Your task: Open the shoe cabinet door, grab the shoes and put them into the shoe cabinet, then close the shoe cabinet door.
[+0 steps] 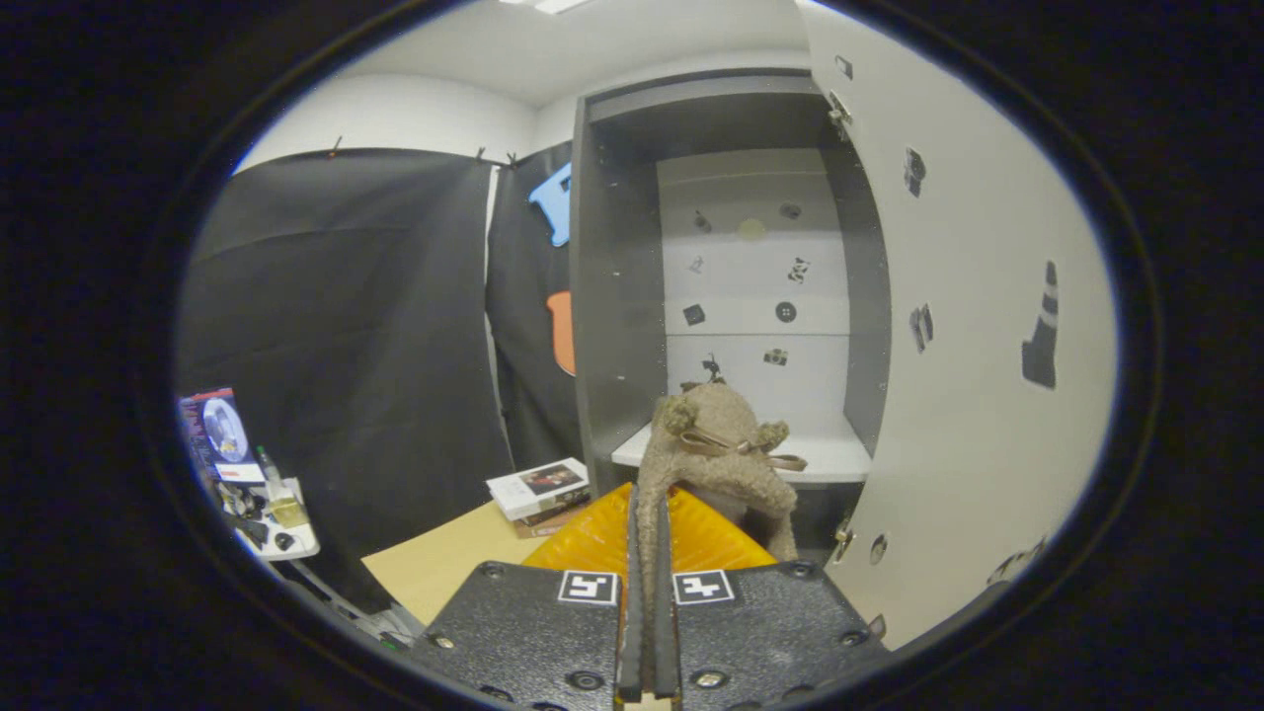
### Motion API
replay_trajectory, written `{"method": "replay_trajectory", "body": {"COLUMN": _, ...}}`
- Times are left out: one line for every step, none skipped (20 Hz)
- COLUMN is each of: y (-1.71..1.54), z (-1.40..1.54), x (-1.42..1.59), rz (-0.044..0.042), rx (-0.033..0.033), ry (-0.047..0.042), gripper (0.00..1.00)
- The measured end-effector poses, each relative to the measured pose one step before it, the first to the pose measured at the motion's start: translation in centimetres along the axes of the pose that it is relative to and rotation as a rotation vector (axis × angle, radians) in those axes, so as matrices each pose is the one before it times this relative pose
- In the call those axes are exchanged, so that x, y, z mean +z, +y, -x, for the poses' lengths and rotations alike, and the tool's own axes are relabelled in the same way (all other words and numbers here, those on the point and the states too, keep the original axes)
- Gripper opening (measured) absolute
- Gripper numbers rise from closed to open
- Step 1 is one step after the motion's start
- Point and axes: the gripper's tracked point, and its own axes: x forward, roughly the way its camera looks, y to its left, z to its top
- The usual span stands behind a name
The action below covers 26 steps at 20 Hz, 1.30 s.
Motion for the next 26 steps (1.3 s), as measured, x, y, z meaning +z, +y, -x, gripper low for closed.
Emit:
{"method": "replay_trajectory", "body": {"y": -0.435, "z": -0.963, "x": 0.717, "rz": 0.01456, "rx": -0.0194, "ry": 0.01409, "gripper": 0.07}}
{"method": "replay_trajectory", "body": {"y": -0.191, "z": -1.032, "x": 0.837, "rz": 0.01402, "rx": -0.01357, "ry": 0.00773, "gripper": 0.07}}
{"method": "replay_trajectory", "body": {"y": -0.328, "z": -0.857, "x": 0.981, "rz": 0.00108, "rx": -0.01018, "ry": 0.00186, "gripper": 0.08}}
{"method": "replay_trajectory", "body": {"y": 0.014, "z": -0.839, "x": 0.905, "rz": -0.01647, "rx": -0.00216, "ry": 0.00532, "gripper": 0.07}}
{"method": "replay_trajectory", "body": {"y": -0.203, "z": -0.687, "x": 0.929, "rz": -0.01191, "rx": -0.00393, "ry": 0.0042, "gripper": 0.08}}
{"method": "replay_trajectory", "body": {"y": -0.38, "z": -0.823, "x": 0.971, "rz": -0.00196, "rx": -0.00629, "ry": 0.0006, "gripper": 0.08}}
{"method": "replay_trajectory", "body": {"y": -0.464, "z": -0.882, "x": 0.93, "rz": 0.00269, "rx": -0.01005, "ry": -0.00027, "gripper": 0.08}}
{"method": "replay_trajectory", "body": {"y": -0.444, "z": -0.877, "x": 0.988, "rz": -0.00151, "rx": -0.01581, "ry": -0.00295, "gripper": 0.07}}
{"method": "replay_trajectory", "body": {"y": -0.511, "z": -0.96, "x": 0.855, "rz": 0.00223, "rx": -0.01999, "ry": -0.00306, "gripper": 0.08}}
{"method": "replay_trajectory", "body": {"y": -0.523, "z": -1.012, "x": 0.612, "rz": 0.00127, "rx": -0.02161, "ry": 0.00009, "gripper": 0.07}}
{"method": "replay_trajectory", "body": {"y": -0.504, "z": -1.122, "x": 0.5, "rz": 0.00767, "rx": -0.01921, "ry": 0.00101, "gripper": 0.08}}
{"method": "replay_trajectory", "body": {"y": -0.494, "z": -1.273, "x": 0.337, "rz": 0.00501, "rx": -0.01905, "ry": 0.00059, "gripper": 0.08}}
{"method": "replay_trajectory", "body": {"y": -0.354, "z": -1.385, "x": 0.169, "rz": 0.00826, "rx": -0.01785, "ry": 0.00269, "gripper": 0.08}}
{"method": "replay_trajectory", "body": {"y": -0.404, "z": -1.433, "x": -0.155, "rz": 0.0131, "rx": -0.01818, "ry": 0.00842, "gripper": 0.08}}
{"method": "replay_trajectory", "body": {"y": -0.306, "z": -1.55, "x": -0.232, "rz": 0.01063, "rx": -0.01563, "ry": 0.01046, "gripper": 0.07}}
{"method": "replay_trajectory", "body": {"y": -0.205, "z": -1.628, "x": -0.33, "rz": 0.0115, "rx": -0.01309, "ry": 0.01052, "gripper": 0.08}}
{"method": "replay_trajectory", "body": {"y": -0.069, "z": -1.702, "x": -0.226, "rz": 0.01083, "rx": -0.012, "ry": 0.01145, "gripper": 0.07}}
{"method": "replay_trajectory", "body": {"y": -0.084, "z": -1.641, "x": -0.446, "rz": 0.01579, "rx": -0.01607, "ry": 0.016, "gripper": 0.08}}
{"method": "replay_trajectory", "body": {"y": -0.153, "z": -1.668, "x": -0.323, "rz": 0.01552, "rx": -0.01416, "ry": 0.01546, "gripper": 0.08}}
{"method": "replay_trajectory", "body": {"y": -0.101, "z": -1.667, "x": -0.268, "rz": 0.00988, "rx": -0.01497, "ry": 0.00885, "gripper": 0.08}}
{"method": "replay_trajectory", "body": {"y": -0.194, "z": -1.317, "x": -0.353, "rz": 0.01123, "rx": -0.01695, "ry": 0.01085, "gripper": 0.08}}
{"method": "replay_trajectory", "body": {"y": -0.22, "z": -1.197, "x": -0.647, "rz": 0.0059, "rx": -0.02443, "ry": 0.01868, "gripper": 0.08}}
{"method": "replay_trajectory", "body": {"y": -0.29, "z": -1.045, "x": -0.472, "rz": 0.00716, "rx": -0.02529, "ry": 0.01672, "gripper": 0.07}}
{"method": "replay_trajectory", "body": {"y": -0.256, "z": -1.206, "x": -0.233, "rz": 0.03701, "rx": -0.01594, "ry": -0.00116, "gripper": 0.08}}
{"method": "replay_trajectory", "body": {"y": -0.647, "z": -1.07, "x": 0.04, "rz": 0.05365, "rx": -0.02558, "ry": -0.01213, "gripper": 0.08}}
{"method": "replay_trajectory", "body": {"y": -0.158, "z": -0.865, "x": -0.211, "rz": 0.0356, "rx": -0.01572, "ry": -0.00418, "gripper": 0.08}}
